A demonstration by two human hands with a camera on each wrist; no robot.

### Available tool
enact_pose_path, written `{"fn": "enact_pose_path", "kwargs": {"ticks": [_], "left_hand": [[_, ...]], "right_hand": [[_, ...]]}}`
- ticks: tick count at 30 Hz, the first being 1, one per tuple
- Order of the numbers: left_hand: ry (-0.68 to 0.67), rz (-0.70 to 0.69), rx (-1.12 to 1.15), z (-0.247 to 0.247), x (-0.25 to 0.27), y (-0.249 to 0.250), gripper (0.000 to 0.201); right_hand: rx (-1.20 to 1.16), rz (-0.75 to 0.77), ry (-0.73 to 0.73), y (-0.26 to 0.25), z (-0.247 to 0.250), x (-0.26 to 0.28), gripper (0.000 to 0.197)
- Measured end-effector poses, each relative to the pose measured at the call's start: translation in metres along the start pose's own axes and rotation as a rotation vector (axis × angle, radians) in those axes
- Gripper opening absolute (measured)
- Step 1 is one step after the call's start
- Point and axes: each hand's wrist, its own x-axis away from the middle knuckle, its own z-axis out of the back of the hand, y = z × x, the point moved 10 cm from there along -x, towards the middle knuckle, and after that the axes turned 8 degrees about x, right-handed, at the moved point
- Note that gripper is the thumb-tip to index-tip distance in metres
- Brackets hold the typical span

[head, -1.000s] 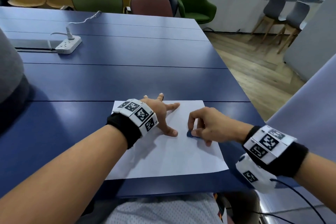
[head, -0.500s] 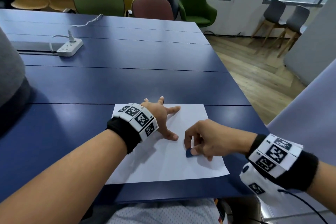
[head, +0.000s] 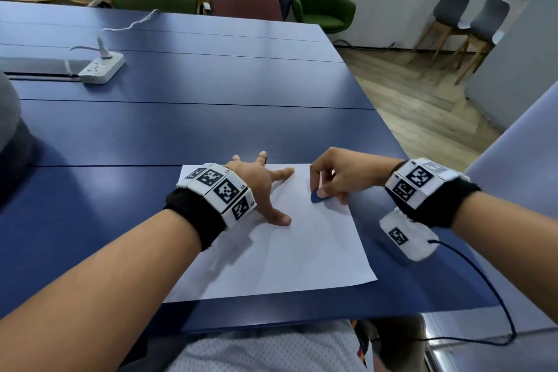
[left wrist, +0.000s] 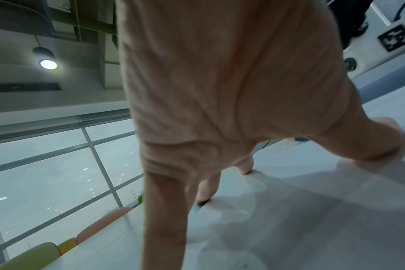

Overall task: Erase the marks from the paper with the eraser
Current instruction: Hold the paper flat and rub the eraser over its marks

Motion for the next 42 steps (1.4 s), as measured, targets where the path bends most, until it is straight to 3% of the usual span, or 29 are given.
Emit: {"fn": "enact_pose_path", "kwargs": {"ticks": [4,10,15,20,25,30,35,40,42], "left_hand": [[0.002,0.000,0.005,0.000,-0.001,-0.001,0.113],[0.004,0.001,0.004,-0.001,-0.002,-0.001,0.113],[0.003,0.002,0.011,-0.002,-0.004,-0.002,0.113],[-0.010,-0.006,0.007,-0.002,-0.003,0.000,0.114],[-0.014,0.001,0.010,0.000,-0.001,0.000,0.113],[-0.018,0.008,0.009,0.000,0.001,0.000,0.113],[-0.016,0.009,0.014,0.000,0.000,0.000,0.113],[-0.020,0.018,-0.001,0.001,0.005,0.002,0.111],[-0.018,0.016,0.000,0.001,0.004,0.003,0.112]], "right_hand": [[-0.093,-0.069,0.203,0.018,0.025,-0.011,0.003],[0.015,0.005,-0.034,0.007,0.004,-0.007,0.004],[-0.106,-0.042,0.181,0.016,0.022,-0.014,0.004],[-0.060,0.009,-0.003,0.016,0.004,-0.003,0.003],[-0.115,-0.036,0.158,0.023,0.020,-0.007,0.005],[-0.002,0.021,0.016,0.018,0.007,0.002,0.005],[-0.108,-0.038,0.242,0.025,0.024,0.000,0.005],[0.002,0.018,-0.012,0.020,0.006,0.007,0.006],[0.023,-0.005,0.014,0.019,0.014,0.004,0.006]]}}
